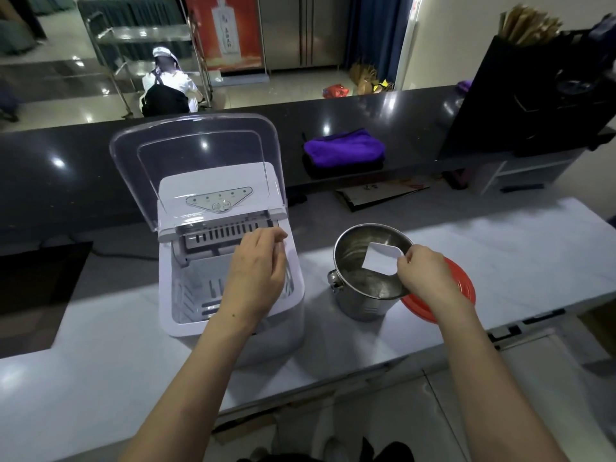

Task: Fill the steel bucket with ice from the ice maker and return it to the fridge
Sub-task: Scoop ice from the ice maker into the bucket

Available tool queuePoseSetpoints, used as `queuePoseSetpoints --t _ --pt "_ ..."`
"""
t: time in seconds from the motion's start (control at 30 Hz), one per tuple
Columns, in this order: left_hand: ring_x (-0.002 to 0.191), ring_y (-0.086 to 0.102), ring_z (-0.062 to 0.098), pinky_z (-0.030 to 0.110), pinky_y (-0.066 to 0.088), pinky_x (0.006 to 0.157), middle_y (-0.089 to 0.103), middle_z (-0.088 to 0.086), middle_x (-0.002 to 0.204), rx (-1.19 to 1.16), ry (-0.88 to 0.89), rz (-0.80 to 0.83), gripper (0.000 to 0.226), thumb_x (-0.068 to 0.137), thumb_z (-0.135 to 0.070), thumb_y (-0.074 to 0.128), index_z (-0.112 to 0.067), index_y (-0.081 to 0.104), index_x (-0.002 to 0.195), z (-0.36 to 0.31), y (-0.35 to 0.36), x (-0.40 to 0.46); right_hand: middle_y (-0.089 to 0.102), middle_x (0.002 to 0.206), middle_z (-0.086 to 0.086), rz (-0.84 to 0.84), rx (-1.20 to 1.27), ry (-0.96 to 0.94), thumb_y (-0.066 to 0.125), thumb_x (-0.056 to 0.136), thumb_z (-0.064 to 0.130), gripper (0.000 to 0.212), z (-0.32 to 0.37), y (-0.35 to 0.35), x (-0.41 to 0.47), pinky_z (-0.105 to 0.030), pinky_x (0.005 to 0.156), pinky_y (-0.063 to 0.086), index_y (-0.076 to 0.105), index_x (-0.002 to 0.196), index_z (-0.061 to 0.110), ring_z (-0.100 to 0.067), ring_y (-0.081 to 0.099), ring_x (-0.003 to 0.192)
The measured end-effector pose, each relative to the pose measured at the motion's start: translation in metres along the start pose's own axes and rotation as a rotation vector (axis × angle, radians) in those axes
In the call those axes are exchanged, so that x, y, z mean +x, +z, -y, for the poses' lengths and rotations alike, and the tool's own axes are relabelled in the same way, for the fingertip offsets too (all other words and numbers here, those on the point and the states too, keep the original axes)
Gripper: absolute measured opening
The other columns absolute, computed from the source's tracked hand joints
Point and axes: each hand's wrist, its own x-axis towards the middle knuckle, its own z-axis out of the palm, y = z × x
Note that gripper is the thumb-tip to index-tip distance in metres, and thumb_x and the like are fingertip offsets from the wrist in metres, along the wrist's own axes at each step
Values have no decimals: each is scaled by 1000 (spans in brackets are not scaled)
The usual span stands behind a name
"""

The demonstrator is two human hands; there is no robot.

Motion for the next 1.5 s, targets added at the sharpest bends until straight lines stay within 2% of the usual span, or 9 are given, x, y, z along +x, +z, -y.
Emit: queuePoseSetpoints --t 0.17,0.37,0.5,0.67,0.8,1.03,1.23,1.43,1.5 --pt "105 51 10 31 48 95 57 -8 111 -58 -28 -30 21 105 -17 46 -15 59 121 3 -7 -5 65 87 -5 -15 235 -21 50 97 22 19 13 -3 -8 -36 73 46 63 88 12 -29 60 87" --pt "107 52 10 28 47 95 59 -6 114 -57 -73 -58 21 105 -16 48 -15 60 121 15 -27 -15 66 81 -6 -32 379 -129 51 97 23 23 44 0 -19 -37 68 46 63 81 11 -26 59 79" --pt "106 52 9 26 47 93 58 -7 113 -64 -133 -89 18 105 -16 50 -17 60 120 26 -44 -19 61 69 2 0 437 -244 53 99 23 23 70 1 -31 -19 55 39 61 78 16 -13 50 62" --pt "104 50 8 25 45 93 60 -2 114 -30 -138 -130 18 104 -12 51 -13 61 119 43 -61 -28 54 62 7 61 439 -467 57 100 25 21 100 8 -44 -31 61 41 60 79 21 -9 45 61" --pt "102 51 10 28 46 92 61 -1 109 10 -120 -168 17 103 -9 51 -12 62 116 61 -72 -33 57 71 6 50 342 -659 60 101 21 17 122 15 -48 -23 62 39 63 84 15 -10 49 67" --pt "103 52 13 33 50 92 51 -11 107 16 -109 -181 17 103 -10 51 -14 60 116 82 -75 -36 58 82 -1 -31 27 -1027 69 97 19 15 148 29 -37 -30 72 41 65 86 10 -20 54 79" --pt "103 54 16 36 50 92 61 0 109 -14 -116 -186 18 101 -10 51 -12 61 115 88 -70 -36 60 79 -11 0 -229 -1340 82 84 8 16 167 33 -34 -33 60 49 68 78 4 -33 60 70" --pt "103 55 15 38 53 92 60 -4 109 -49 -146 -200 17 101 -11 50 -15 59 115 91 -68 -37 53 78 -9 -5 -400 -1501 50 100 22 33 179 42 -31 -46 51 52 63 76 4 -29 52 70" --pt "102 54 13 34 51 91 61 -2 109 -54 -145 -213 16 101 -12 50 -14 60 114 89 -69 -37 51 76 -8 17 -447 -1542 63 97 12 26 183 43 -31 -45 49 51 60 72 5 -28 50 69"
